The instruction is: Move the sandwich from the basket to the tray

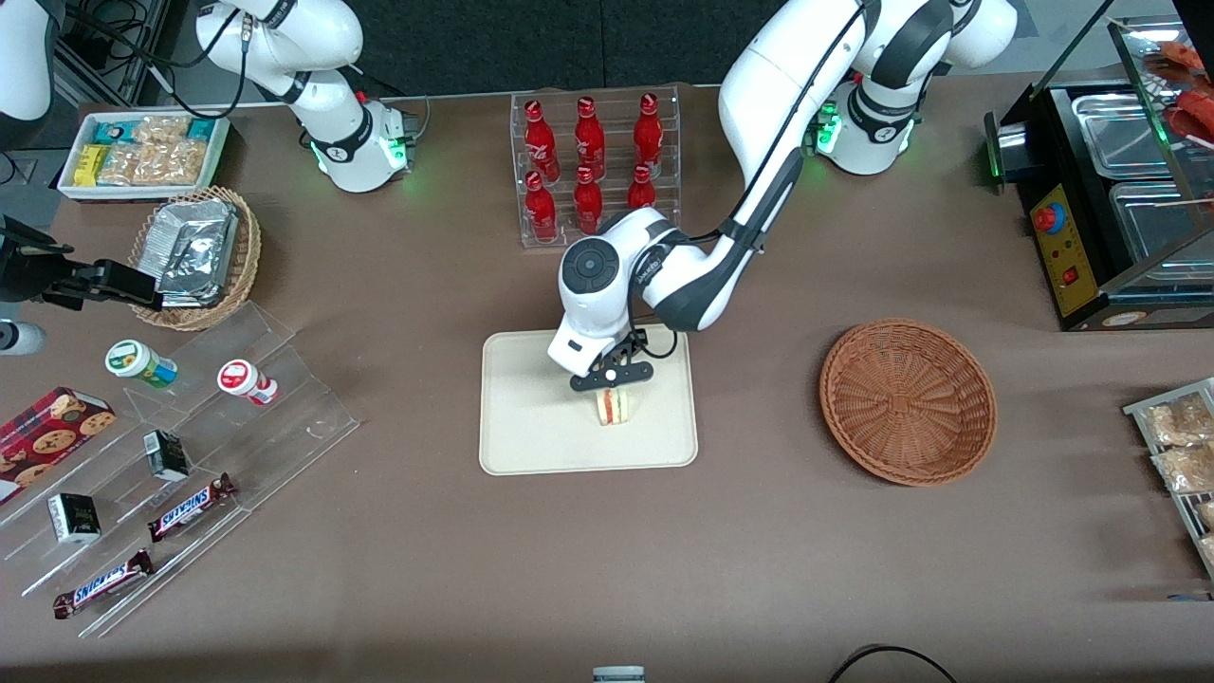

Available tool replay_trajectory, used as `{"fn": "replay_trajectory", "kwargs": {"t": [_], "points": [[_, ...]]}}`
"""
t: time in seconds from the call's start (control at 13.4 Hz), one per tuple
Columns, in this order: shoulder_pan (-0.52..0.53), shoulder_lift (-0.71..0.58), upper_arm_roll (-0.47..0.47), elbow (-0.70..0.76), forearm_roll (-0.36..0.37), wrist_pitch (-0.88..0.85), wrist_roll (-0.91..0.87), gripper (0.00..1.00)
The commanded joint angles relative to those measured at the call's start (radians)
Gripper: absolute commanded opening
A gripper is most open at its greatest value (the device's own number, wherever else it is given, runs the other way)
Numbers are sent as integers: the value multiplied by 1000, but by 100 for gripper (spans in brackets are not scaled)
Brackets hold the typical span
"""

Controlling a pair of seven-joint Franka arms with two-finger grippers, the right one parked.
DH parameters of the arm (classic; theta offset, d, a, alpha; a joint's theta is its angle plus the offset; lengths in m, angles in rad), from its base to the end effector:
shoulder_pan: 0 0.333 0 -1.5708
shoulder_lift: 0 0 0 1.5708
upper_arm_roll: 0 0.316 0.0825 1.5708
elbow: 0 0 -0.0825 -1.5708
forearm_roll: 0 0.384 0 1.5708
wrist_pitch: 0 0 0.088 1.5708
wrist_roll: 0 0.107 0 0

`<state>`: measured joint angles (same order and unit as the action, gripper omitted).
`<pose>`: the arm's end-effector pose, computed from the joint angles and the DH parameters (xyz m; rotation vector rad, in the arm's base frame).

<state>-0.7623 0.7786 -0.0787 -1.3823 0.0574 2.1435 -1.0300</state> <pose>0.4985 -0.5359 0.2476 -3.1213 -0.2812 0.0232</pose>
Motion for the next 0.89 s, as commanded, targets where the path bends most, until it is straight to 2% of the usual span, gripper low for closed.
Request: {"fn": "replay_trajectory", "kwargs": {"t": [0.0, 0.22, 0.37, 0.52, 0.82], "points": [[-2, -31, 10, 31, 1, -26, -9, 100], [69, -129, 10, 29, -5, -173, -5, 100], [124, -211, 11, 25, -51, -281, 10, 100], [200, -303, 10, 20, -56, -400, 21, 100], [337, -441, 11, 20, -60, -620, 246, 100]]}}
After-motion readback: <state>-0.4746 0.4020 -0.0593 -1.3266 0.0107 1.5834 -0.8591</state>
